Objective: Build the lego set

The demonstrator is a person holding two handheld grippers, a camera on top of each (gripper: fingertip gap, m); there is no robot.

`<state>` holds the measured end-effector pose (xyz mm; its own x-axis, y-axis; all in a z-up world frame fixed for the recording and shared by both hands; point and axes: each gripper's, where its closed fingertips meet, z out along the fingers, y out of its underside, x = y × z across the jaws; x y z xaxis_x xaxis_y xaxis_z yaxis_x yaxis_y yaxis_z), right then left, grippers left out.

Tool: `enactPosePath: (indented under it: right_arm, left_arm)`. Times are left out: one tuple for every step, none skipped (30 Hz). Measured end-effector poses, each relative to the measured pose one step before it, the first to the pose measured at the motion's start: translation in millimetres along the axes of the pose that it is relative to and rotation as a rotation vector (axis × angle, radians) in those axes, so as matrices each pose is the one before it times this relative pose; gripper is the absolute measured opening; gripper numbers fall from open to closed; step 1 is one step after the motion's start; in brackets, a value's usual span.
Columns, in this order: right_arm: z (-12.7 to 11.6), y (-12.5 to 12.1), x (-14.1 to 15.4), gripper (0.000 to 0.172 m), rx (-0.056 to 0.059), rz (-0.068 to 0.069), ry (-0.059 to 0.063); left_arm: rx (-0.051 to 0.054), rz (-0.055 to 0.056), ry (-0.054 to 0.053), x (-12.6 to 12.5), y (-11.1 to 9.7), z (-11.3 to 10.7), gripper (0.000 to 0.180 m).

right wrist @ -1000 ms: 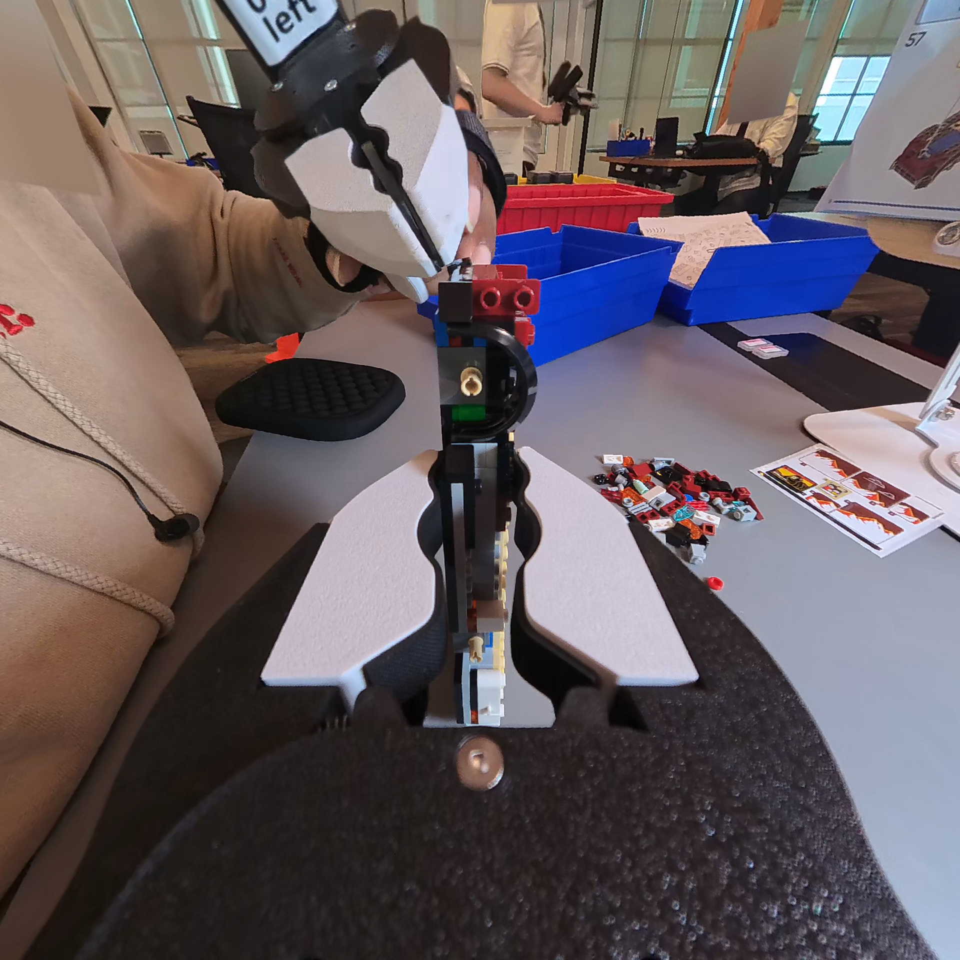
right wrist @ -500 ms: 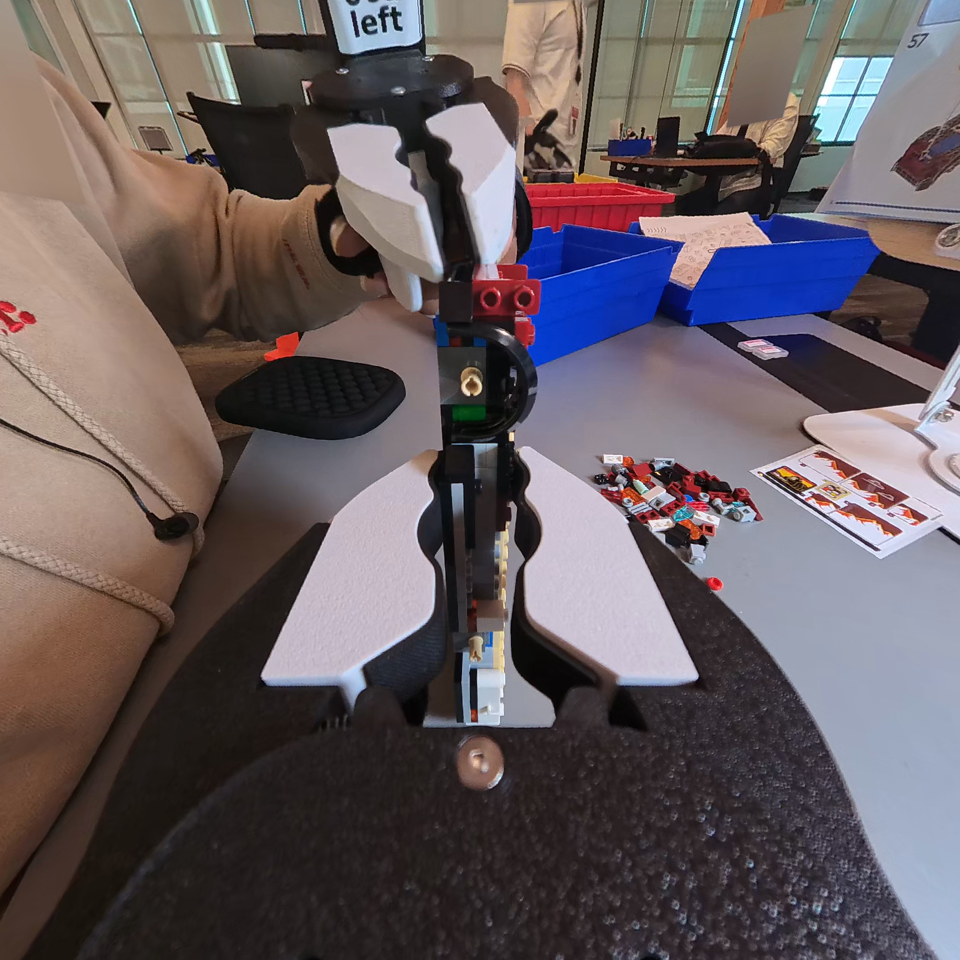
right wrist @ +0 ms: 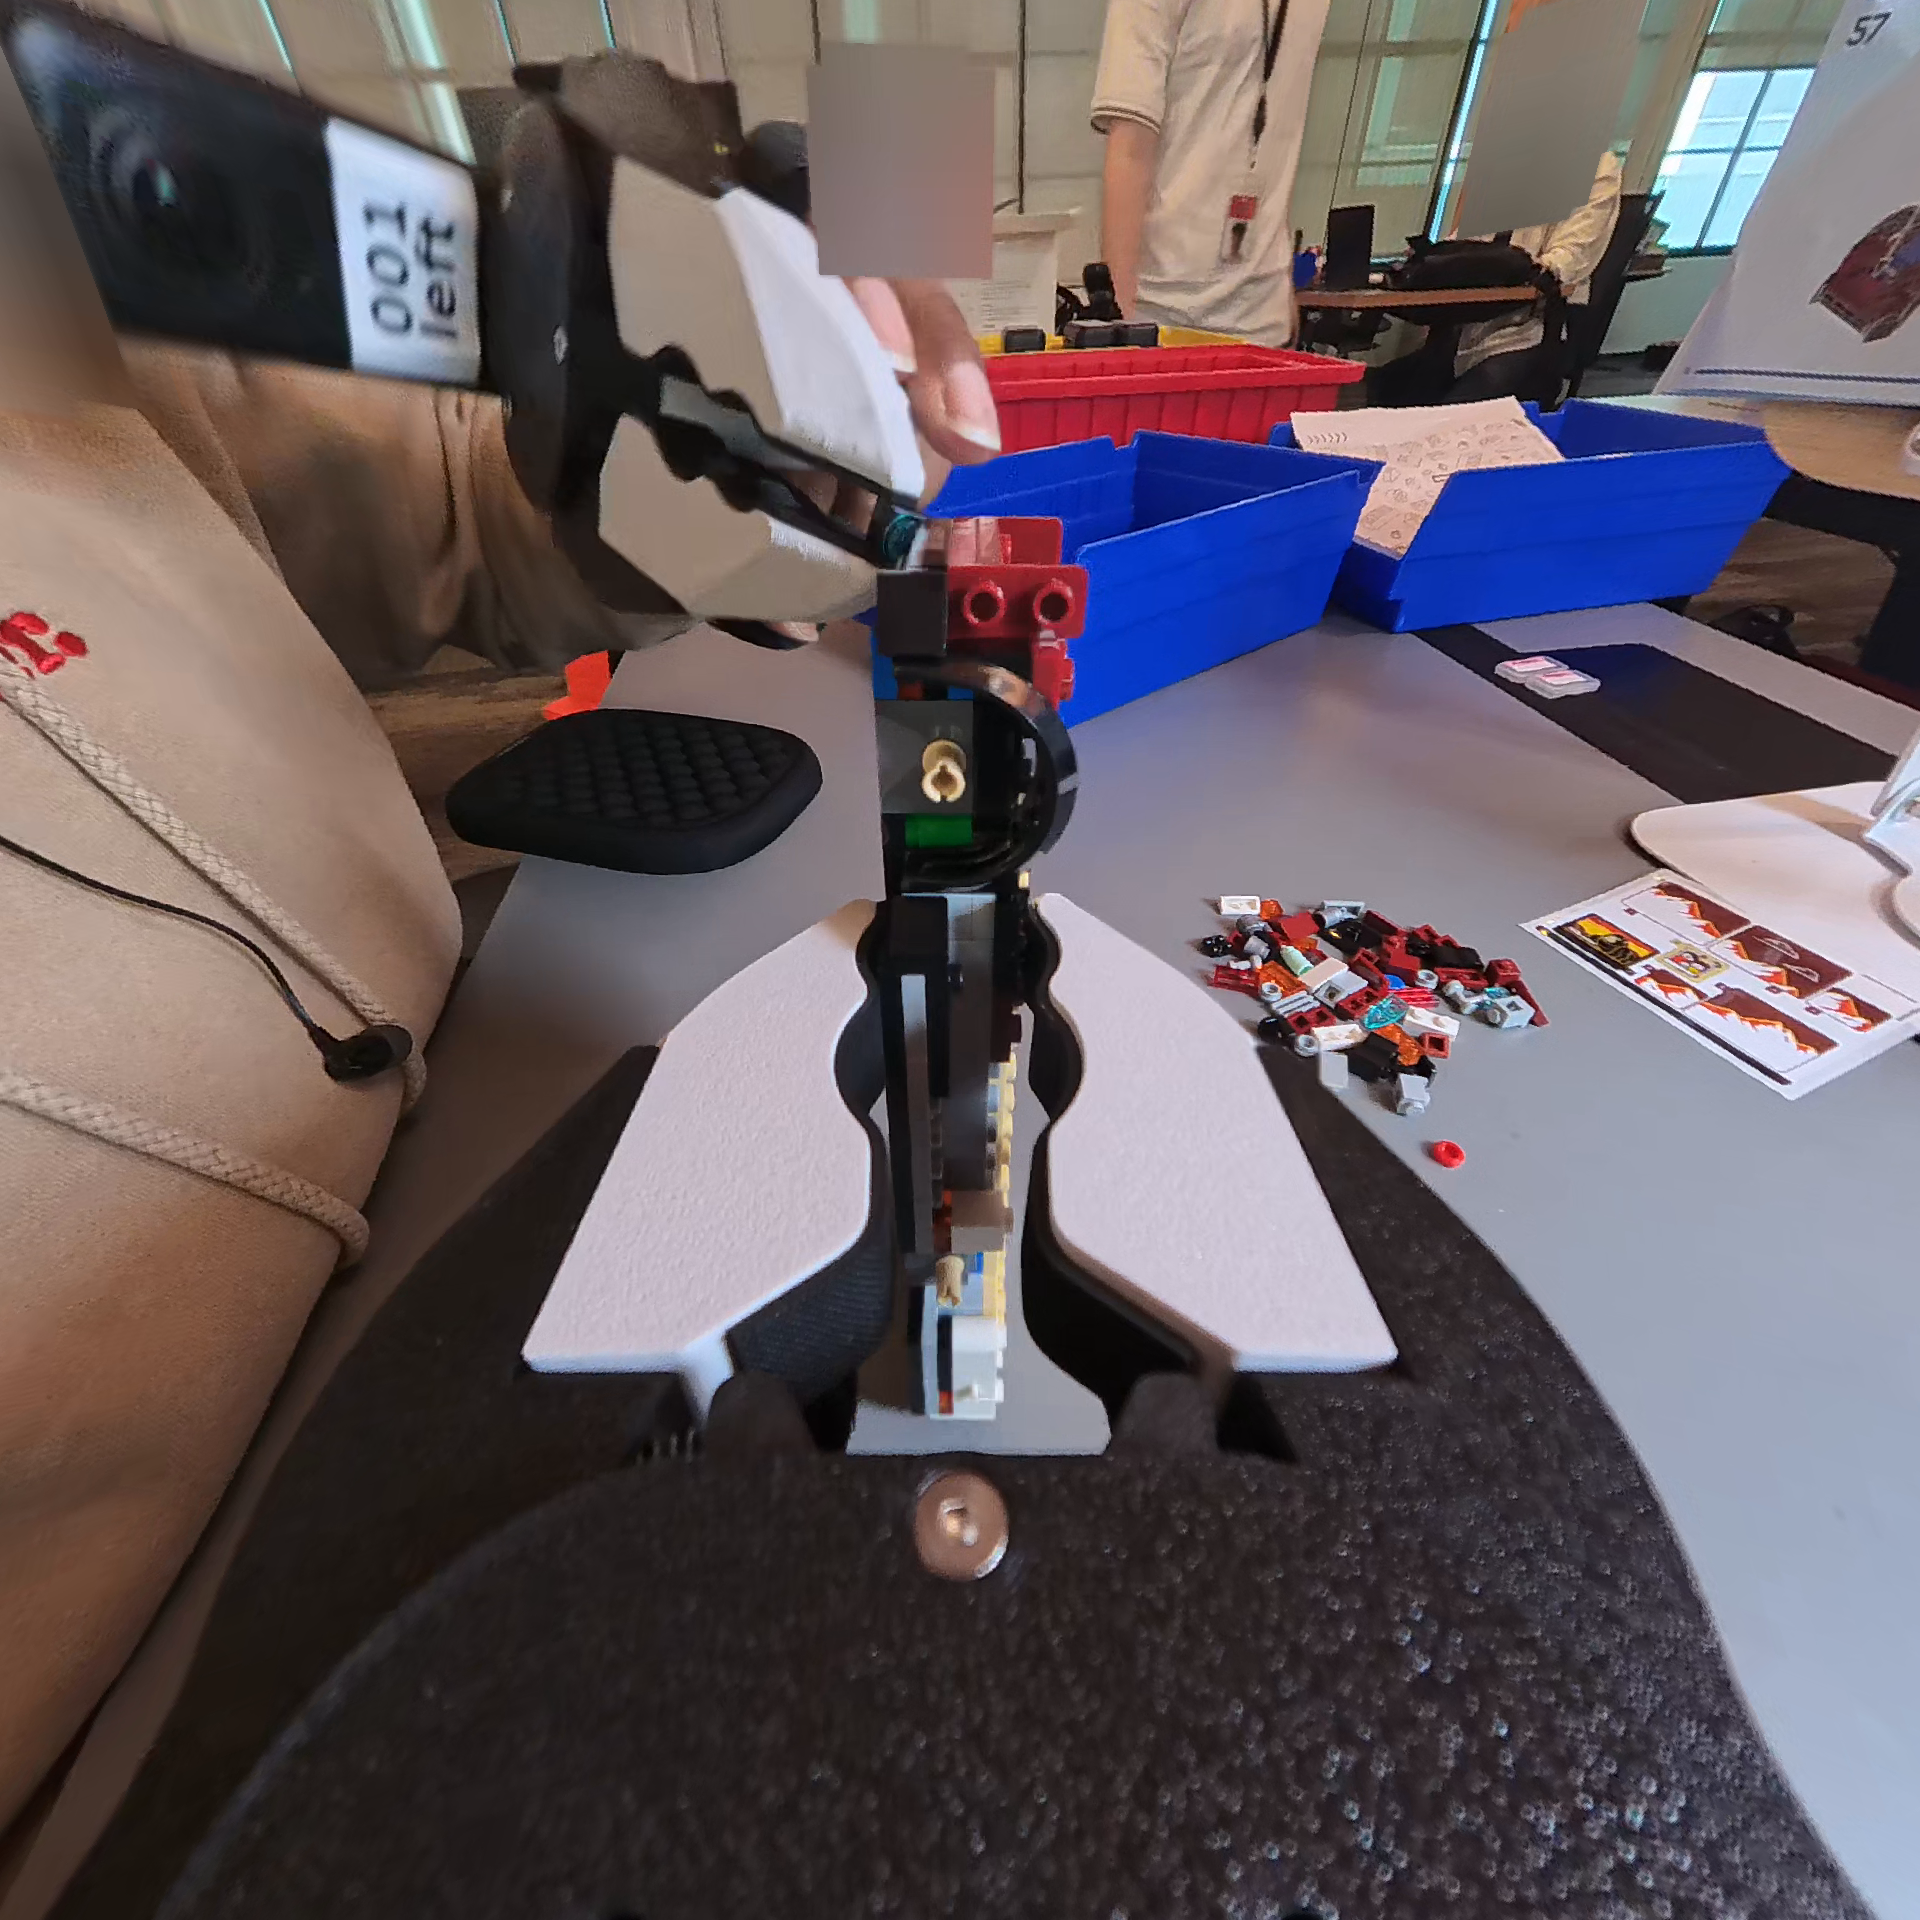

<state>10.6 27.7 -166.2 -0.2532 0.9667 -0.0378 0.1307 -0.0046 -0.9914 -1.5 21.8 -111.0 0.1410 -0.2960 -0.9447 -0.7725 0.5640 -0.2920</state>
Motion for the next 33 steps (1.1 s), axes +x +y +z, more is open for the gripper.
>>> enactPosePath:
  right_arm:
    - [0.17,0.14,-0.21,0.023,0.0010,0.0059,-0.0026]
    - [0.25,0.74,-0.60,0.023,-0.0028,-0.0045,-0.0017]
    - [0.03,0.66,-0.01,0.023,-0.0036,-0.0082,0.0028]
    - [0.09,0.07,-0.17,0.023,-0.0006,-0.0026,0.0010]
    - [0.18,-0.39,-0.46,0.023,0.0006,-0.0007,-0.0019]
    - [0.22,-0.21,-0.16,0.023,0.0000,-0.0032,0.0013]
    - [0.09,-0.11,-0.36,0.023,0.0001,-0.0020,-0.0009]
    - [0.21,-0.21,-0.23,0.023,0.0008,-0.0010,-0.0003]
    - [0.17,-0.06,-0.24,0.023,0.0004,-0.0005,-0.0008]
    - [0.09,-0.04,-0.04,0.023,0.0002,0.0006,-0.0009]
    - [0.01,-0.06,0.02,0.023,0.0005,0.0005,-0.0003]
    - [-0.11,-0.01,0.10,0.023,0.0002,-0.0002,0.0001]
    - [-0.18,0.07,0.02,0.023,0.0004,0.0003,-0.0001]
    - [-0.13,0.06,0.19,0.023,0.0004,0.0012,0.0000]
    - [-0.16,0.12,0.06,0.023,0.0008,0.0004,-0.0005]
    - [-0.16,-0.05,-0.05,0.023,0.0014,0.0013,-0.0015]
    - [-0.08,0.04,0.11,0.023,0.0014,0.0023,-0.0007]
    - [-0.04,-0.06,0.39,0.023,0.0012,0.0042,-0.0016]
    - [0.03,0.02,-0.32,0.023,0.0011,0.0067,-0.0067]
    - [-0.11,-0.25,-0.93,0.023,0.0026,0.0074,-0.0113]
    - [0.01,-0.38,-0.54,0.023,0.0041,0.0115,-0.0085]
    - [-0.07,-0.49,-0.43,0.023,0.0042,0.0105,-0.0072]
    - [-0.07,-0.48,-0.82,0.023,0.0047,0.0111,-0.0106]
    - [-0.08,-0.54,-1.38,0.023,0.0045,0.0169,-0.0159]
    - [-0.07,-0.78,-1.42,0.023,0.0060,0.0203,-0.0157]
    - [-0.28,-0.87,-0.82,0.023,0.0065,0.0186,-0.0123]
    - [-0.52,-0.97,-0.53,0.023,0.0072,0.0170,-0.0100]
    - [-0.61,-0.58,-0.60,0.023,0.0031,0.0210,-0.0122]
    - [-0.39,0.53,-0.72,0.023,-0.0069,0.0274,-0.0156]
    - [-0.54,1.38,0.25,0.023,-0.0145,0.0298,-0.0105]
    - [-0.92,1.22,0.57,0.023,-0.0138,0.0237,-0.0084]
    - [-1.51,0.88,0.63,0.023,-0.0153,0.0162,-0.0061]
    - [-2.10,0.74,1.58,0.023,-0.0240,0.0163,0.0000]
  left_arm:
    - [-0.0102,0.0977,-0.0335,0.65,-0.11,0.57,0.008]
    - [0.0011,0.0519,-0.0246,0.35,-1.36,0.44,0.008]
    - [0.0039,-0.0026,-0.0060,0.40,-1.06,0.27,0.008]
    - [0.0052,-0.0334,0.0024,-0.72,-0.62,-0.28,0.008]
    - [0.0053,-0.0393,0.0000,-2.12,0.28,-0.52,0.008]
    - [-0.0035,-0.0362,-0.0043,-3.05,1.90,-0.15,0.008]
    - [-0.0023,-0.0237,-0.0012,-2.45,1.63,-0.25,0.008]
    - [0.0019,-0.0135,0.0030,-1.31,0.79,-0.41,0.008]
    - [0.0021,-0.0134,-0.0007,-1.53,0.15,-0.40,0.008]
    - [0.0010,-0.0105,0.0032,-0.89,0.13,-0.28,0.008]
    - [-0.0008,-0.0079,0.0054,-0.47,0.26,-0.12,0.008]
    - [0.0065,-0.0111,-0.0017,-1.26,-0.56,-0.38,0.008]
    - [0.0031,-0.0199,0.0031,-0.87,-0.19,-0.39,0.008]
    - [0.0006,-0.0153,0.0011,-1.03,0.61,-0.40,0.008]
    - [0.0025,-0.0006,-0.0064,-1.44,0.73,-0.71,0.008]
    - [0.0004,0.0097,-0.0083,-1.07,1.09,-0.80,0.008]
    - [0.0000,0.0158,-0.0028,0.38,0.89,-0.75,0.008]
    - [-0.0024,0.0189,-0.0078,0.34,0.91,-0.72,0.008]
    - [-0.0016,0.0230,-0.0072,0.80,0.31,-0.65,0.007]
    - [0.0011,0.0241,-0.0029,1.54,-0.52,-0.74,0.008]
    - [-0.0010,0.0195,-0.0051,0.89,-0.19,-0.69,0.008]
    - [-0.0011,0.0226,-0.0009,1.17,-0.12,-0.55,0.008]
    - [0.0010,0.0276,-0.0045,0.61,-0.23,-0.65,0.008]
    - [0.0014,0.0228,-0.0030,0.50,-0.29,-0.57,0.008]
    - [-0.0038,0.0103,0.0008,0.37,0.62,-0.30,0.008]
    - [-0.0079,0.0021,0.0056,0.93,1.73,0.10,0.008]
    - [-0.0006,0.0015,-0.0019,0.01,0.99,-0.40,0.008]
    - [-0.0019,-0.0030,0.0021,0.64,1.21,-0.57,0.008]
    - [-0.0085,-0.0090,0.0033,0.99,2.18,-0.68,0.008]
    - [-0.0064,-0.0084,-0.0009,1.27,2.32,-1.14,0.008]
    - [-0.0108,-0.0061,-0.0012,2.35,3.45,-1.32,0.008]
    - [-0.0154,-0.0028,0.0009,3.90,4.57,-1.43,0.008]
    - [-0.0199,-0.0036,0.0067,5.99,5.24,-1.39,0.008]
